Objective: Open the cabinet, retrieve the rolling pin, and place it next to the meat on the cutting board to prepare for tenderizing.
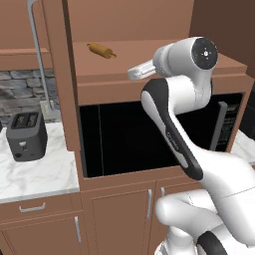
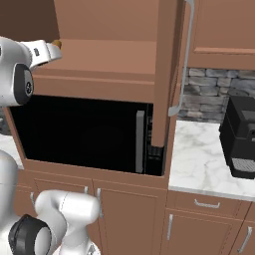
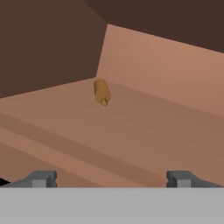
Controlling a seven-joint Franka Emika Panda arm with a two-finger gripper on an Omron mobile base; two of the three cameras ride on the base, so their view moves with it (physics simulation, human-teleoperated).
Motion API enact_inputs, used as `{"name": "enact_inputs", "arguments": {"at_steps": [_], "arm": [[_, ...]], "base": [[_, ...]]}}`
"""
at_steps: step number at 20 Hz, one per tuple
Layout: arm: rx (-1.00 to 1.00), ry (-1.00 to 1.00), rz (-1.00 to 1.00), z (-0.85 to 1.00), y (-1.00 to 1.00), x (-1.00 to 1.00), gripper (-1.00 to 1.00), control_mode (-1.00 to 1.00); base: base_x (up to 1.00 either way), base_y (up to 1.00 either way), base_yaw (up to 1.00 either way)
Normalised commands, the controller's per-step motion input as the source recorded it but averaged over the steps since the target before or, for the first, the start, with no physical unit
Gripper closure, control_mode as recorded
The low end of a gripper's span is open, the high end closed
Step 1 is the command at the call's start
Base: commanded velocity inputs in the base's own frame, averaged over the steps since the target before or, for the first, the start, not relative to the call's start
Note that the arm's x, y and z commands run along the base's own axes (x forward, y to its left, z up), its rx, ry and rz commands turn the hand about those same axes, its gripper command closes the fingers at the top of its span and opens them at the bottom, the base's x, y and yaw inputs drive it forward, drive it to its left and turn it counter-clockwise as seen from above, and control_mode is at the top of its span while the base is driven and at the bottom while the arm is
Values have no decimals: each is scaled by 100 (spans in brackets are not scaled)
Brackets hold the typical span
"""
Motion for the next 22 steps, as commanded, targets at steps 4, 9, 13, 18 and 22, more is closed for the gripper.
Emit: {"name": "enact_inputs", "arguments": {"at_steps": [4,9,13,18,22], "arm": [[0,-2,0,7,0,10,-100,-100],[0,-2,0,7,0,1,-100,-100],[0,-2,0,3,2,0,-100,-100],[0,3,0,0,20,11,-100,-100],[0,1,0,0,13,8,-100,-100]], "base": [[0,0,0],[0,0,0],[0,0,0],[0,0,0],[0,0,0]]}}
